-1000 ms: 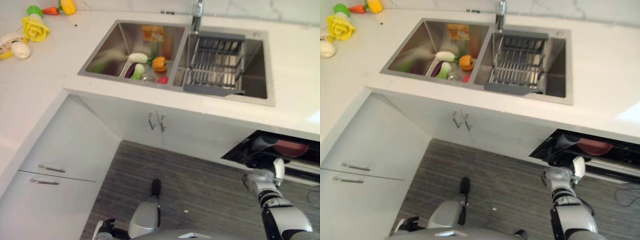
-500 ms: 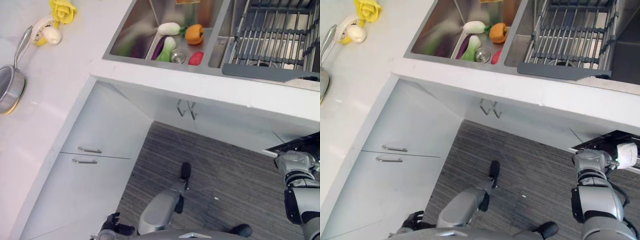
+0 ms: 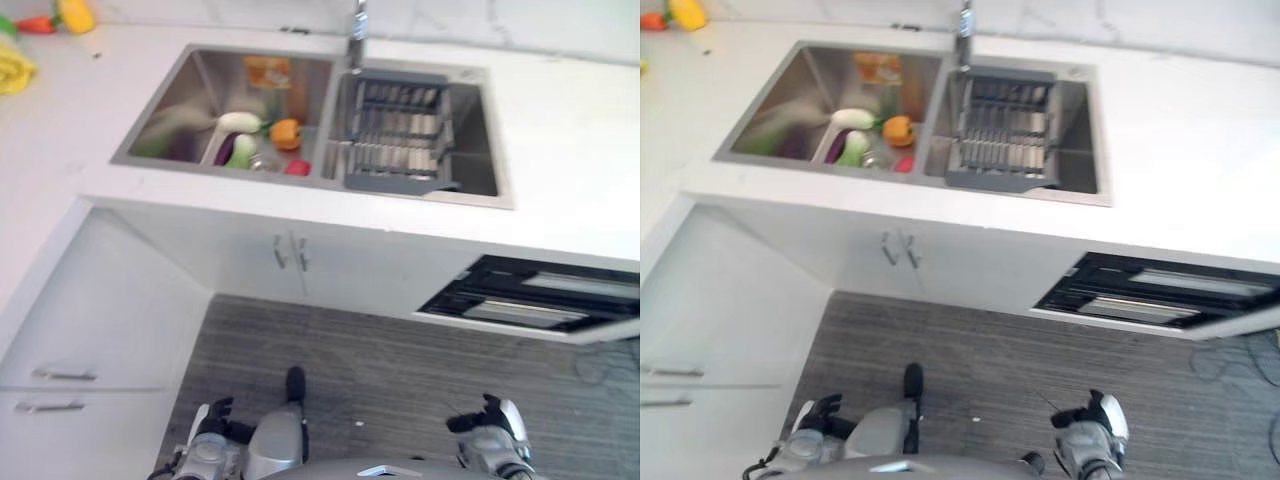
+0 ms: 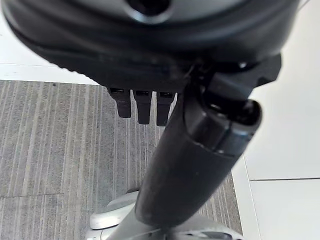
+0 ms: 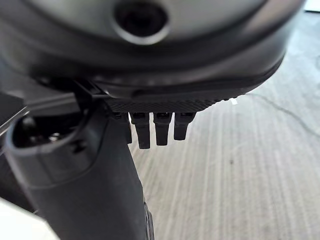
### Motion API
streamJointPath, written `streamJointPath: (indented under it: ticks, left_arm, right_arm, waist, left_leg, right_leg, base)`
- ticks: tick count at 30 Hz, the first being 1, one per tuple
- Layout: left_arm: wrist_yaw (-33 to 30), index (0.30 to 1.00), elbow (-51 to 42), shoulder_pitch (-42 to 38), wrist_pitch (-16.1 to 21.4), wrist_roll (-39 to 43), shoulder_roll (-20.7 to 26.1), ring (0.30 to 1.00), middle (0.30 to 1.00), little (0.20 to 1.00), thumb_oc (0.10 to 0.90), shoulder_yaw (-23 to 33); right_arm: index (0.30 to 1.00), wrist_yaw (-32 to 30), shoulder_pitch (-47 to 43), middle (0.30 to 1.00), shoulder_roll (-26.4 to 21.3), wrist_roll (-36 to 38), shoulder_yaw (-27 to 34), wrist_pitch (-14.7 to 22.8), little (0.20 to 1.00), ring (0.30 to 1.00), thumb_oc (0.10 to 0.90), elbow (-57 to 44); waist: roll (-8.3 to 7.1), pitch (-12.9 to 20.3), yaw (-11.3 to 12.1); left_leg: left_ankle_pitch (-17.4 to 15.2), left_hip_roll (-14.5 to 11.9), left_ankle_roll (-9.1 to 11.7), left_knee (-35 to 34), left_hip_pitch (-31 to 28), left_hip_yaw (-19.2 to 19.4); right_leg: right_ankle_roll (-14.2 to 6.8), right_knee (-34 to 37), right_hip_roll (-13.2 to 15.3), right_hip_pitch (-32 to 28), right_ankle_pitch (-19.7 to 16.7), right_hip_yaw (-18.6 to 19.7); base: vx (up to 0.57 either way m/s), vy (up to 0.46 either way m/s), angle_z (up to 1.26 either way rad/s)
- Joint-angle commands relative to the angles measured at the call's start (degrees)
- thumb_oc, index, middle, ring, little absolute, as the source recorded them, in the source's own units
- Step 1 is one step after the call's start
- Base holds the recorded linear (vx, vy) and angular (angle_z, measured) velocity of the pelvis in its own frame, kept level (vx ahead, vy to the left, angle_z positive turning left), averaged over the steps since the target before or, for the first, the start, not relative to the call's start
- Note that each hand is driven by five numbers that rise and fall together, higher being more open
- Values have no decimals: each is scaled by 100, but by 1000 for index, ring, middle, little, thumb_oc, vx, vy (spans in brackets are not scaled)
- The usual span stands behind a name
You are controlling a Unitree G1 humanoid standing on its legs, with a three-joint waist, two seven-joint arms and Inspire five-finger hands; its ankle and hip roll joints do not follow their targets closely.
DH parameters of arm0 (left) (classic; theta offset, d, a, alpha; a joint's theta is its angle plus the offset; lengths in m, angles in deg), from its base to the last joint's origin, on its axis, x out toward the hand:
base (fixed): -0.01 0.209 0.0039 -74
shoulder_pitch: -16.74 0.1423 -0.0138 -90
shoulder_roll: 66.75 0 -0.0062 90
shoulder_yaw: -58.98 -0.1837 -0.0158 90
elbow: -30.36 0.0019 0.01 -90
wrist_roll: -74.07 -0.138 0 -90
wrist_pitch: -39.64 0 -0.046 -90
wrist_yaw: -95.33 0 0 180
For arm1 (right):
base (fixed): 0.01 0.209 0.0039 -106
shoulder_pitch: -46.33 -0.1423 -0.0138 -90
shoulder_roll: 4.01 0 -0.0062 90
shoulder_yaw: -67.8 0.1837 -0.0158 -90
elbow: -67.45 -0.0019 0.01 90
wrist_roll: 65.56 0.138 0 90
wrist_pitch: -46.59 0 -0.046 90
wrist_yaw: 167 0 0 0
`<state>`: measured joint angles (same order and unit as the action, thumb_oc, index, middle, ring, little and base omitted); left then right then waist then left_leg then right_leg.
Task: Place the dishes in the dishwasher.
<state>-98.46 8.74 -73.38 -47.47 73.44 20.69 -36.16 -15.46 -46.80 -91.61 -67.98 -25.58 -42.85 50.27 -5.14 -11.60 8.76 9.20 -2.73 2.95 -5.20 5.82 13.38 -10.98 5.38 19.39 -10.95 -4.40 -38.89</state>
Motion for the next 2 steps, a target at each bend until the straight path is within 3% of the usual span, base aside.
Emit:
streamJointPath:
  ticks: [1, 2]
  left_arm:
    - [-37, 900, 422, -35, -34, -134, -250, 900, 900, 900, 800, -213]
    - [-36, 900, 424, -29, -31, -135, -248, 900, 900, 900, 800, -211]
  right_arm:
    - [900, 165, -15, 900, -467, -339, 88, -123, 900, 900, 800, 276]
    - [900, 168, -9, 900, -466, -340, 84, -123, 900, 900, 800, 274]
  waist:
    - [501, 136, 108]
    - [501, 136, 111]
  left_leg:
    - [-532, -380, 323, 108, -427, -24]
    - [-533, -385, 327, 107, -436, -19]
  right_leg:
    - [-169, -253, -158, -231, 470, 230]
    - [-165, -247, -164, -239, 469, 235]
  base:
    - [-1, -39, -38]
    - [2, -30, -23]
